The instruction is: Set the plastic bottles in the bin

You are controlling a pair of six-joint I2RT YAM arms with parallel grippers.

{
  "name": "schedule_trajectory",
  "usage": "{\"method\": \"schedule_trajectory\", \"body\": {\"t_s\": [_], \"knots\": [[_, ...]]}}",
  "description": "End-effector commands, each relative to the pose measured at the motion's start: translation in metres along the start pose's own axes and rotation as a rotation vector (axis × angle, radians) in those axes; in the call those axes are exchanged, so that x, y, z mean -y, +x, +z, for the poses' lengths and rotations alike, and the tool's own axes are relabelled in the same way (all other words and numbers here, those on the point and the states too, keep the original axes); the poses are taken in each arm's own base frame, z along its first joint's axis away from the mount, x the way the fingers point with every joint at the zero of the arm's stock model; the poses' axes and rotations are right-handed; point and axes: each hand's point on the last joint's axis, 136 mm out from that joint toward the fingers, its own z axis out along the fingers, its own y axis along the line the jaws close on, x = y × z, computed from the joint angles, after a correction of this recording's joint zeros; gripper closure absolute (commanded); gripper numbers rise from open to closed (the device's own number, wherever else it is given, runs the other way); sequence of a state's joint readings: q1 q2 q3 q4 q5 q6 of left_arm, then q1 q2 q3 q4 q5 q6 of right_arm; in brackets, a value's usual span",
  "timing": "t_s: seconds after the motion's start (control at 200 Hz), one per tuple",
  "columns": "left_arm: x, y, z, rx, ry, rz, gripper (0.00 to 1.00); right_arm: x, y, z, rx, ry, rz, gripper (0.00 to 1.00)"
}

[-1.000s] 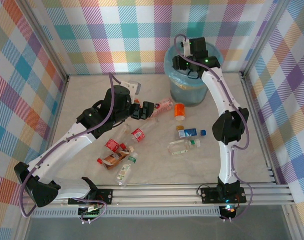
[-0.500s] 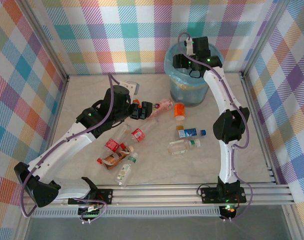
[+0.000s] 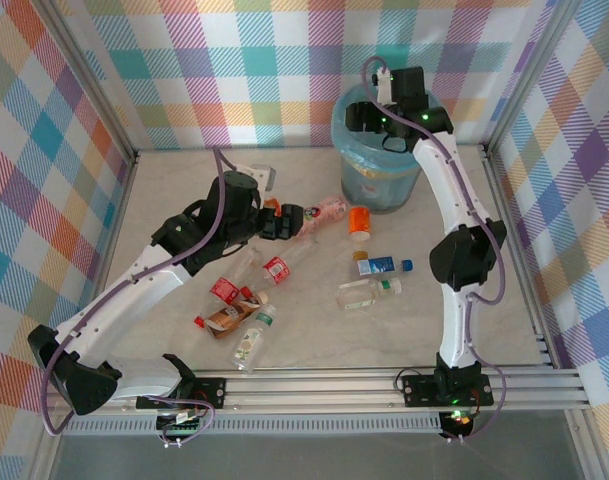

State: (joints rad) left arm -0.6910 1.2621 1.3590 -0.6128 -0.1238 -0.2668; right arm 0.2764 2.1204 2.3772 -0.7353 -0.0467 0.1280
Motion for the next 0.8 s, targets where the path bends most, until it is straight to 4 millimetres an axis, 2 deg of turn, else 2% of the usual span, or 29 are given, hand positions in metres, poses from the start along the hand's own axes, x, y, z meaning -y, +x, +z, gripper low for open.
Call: {"method": "schedule_trajectory", "body": {"t_s": [0.0,0.215,0.32,0.44,0.52,0.61,0.795], "knots": [[-0.009,0.015,-0.009,-0.038,-0.015,-0.042,0.04,-0.025,-0.036,-0.057,0.098,-0.065,0.003,0.17],[-0.017,0.027,-0.015,-0.08,-0.052,-0.047,0.04,-0.044,-0.054,-0.092,0.158,-0.135,0.021,0.18],[-0.022,0.034,-0.019,-0.12,-0.077,-0.025,0.04,-0.062,-0.06,-0.111,0.187,-0.18,0.008,0.19],[-0.032,0.048,-0.026,-0.178,-0.118,-0.006,0.04,-0.085,-0.057,-0.129,0.19,-0.222,-0.022,0.19],[-0.037,0.059,-0.03,-0.22,-0.133,0.007,0.04,-0.104,-0.05,-0.138,0.182,-0.257,-0.046,0.19],[-0.043,0.073,-0.03,-0.268,-0.154,0.023,0.04,-0.125,-0.031,-0.139,0.152,-0.3,-0.082,0.19],[-0.054,0.099,-0.016,-0.346,-0.19,0.078,0.04,-0.158,0.025,-0.14,0.051,-0.418,-0.118,0.21]]}}
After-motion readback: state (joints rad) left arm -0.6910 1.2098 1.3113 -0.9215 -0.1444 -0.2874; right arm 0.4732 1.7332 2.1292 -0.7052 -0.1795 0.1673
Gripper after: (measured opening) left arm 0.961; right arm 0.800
